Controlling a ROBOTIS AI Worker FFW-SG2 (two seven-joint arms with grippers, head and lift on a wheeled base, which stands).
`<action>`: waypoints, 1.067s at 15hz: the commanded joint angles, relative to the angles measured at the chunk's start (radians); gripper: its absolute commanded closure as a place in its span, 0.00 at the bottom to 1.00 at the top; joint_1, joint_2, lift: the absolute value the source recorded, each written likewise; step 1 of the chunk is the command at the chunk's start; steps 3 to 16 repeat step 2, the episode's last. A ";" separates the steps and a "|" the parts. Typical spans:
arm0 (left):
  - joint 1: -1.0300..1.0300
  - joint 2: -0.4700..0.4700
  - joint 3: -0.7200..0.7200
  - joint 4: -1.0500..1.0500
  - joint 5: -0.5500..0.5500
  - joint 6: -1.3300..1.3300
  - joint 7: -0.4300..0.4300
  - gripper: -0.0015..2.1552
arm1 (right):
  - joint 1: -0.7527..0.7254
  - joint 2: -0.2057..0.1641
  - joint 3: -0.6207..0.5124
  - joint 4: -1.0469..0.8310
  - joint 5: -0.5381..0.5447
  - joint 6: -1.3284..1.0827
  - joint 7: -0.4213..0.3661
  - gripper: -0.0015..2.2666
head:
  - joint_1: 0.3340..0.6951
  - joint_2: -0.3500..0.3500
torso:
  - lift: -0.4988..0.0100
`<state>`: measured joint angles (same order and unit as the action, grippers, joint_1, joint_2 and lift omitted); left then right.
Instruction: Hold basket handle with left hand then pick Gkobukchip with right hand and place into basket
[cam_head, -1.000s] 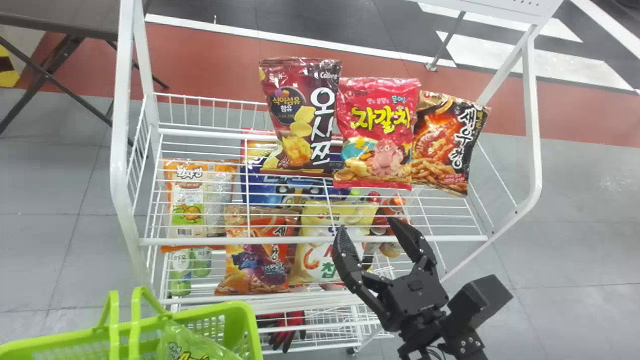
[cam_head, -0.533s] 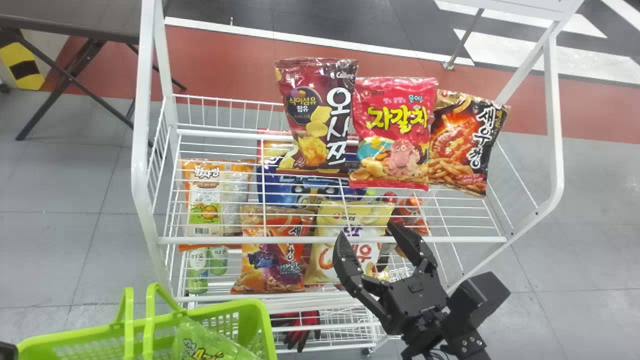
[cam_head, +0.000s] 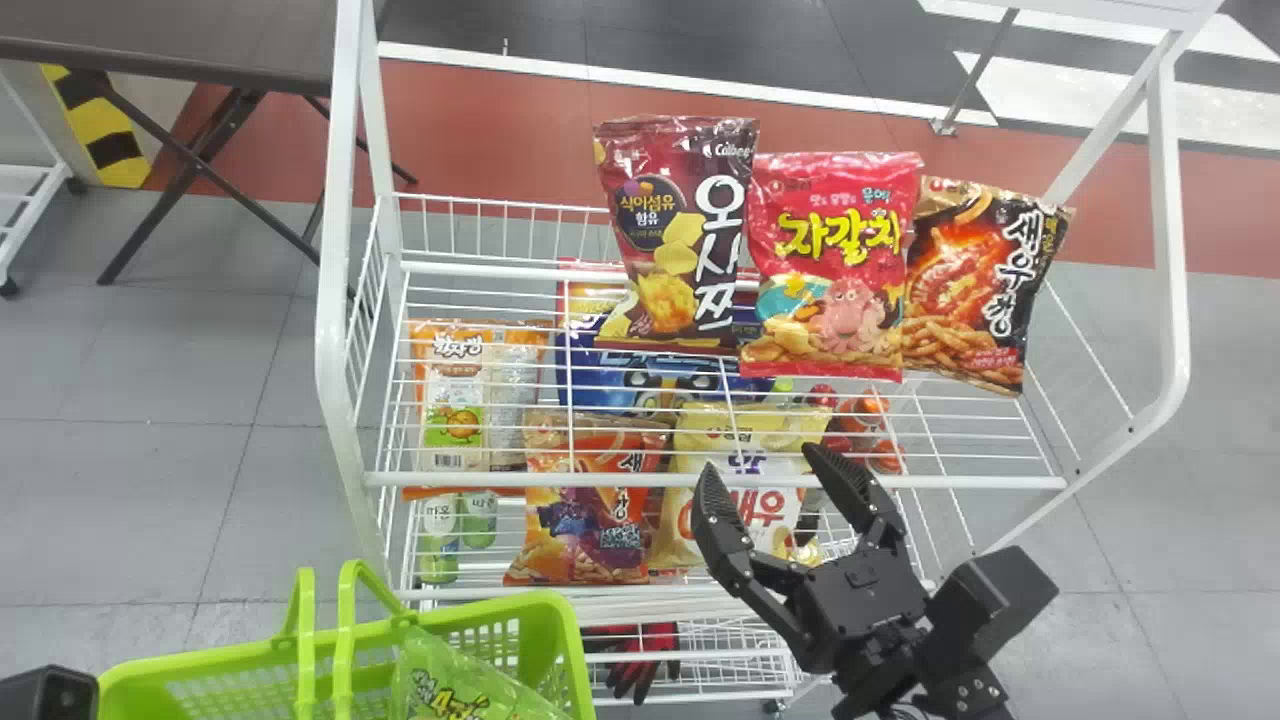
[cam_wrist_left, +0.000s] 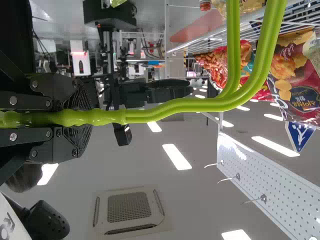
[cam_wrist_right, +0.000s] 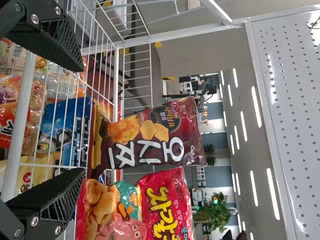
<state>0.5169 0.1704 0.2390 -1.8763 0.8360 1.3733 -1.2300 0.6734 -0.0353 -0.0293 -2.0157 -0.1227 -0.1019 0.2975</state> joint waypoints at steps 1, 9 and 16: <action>0.000 -0.003 -0.001 -0.001 0.000 -0.003 0.001 1.00 | 0.000 -0.002 0.000 0.000 0.000 -0.003 -0.001 0.04 | 1.00 0.22 | 0.98; 0.000 -0.005 0.000 -0.001 0.000 -0.003 0.001 1.00 | 0.000 -0.002 0.000 0.002 0.000 -0.003 -0.001 0.04 | 1.00 0.22 | 0.98; 0.000 -0.005 0.000 -0.001 0.000 -0.003 0.001 1.00 | 0.000 -0.002 0.000 0.002 0.000 -0.003 -0.001 0.04 | 1.00 0.22 | 0.98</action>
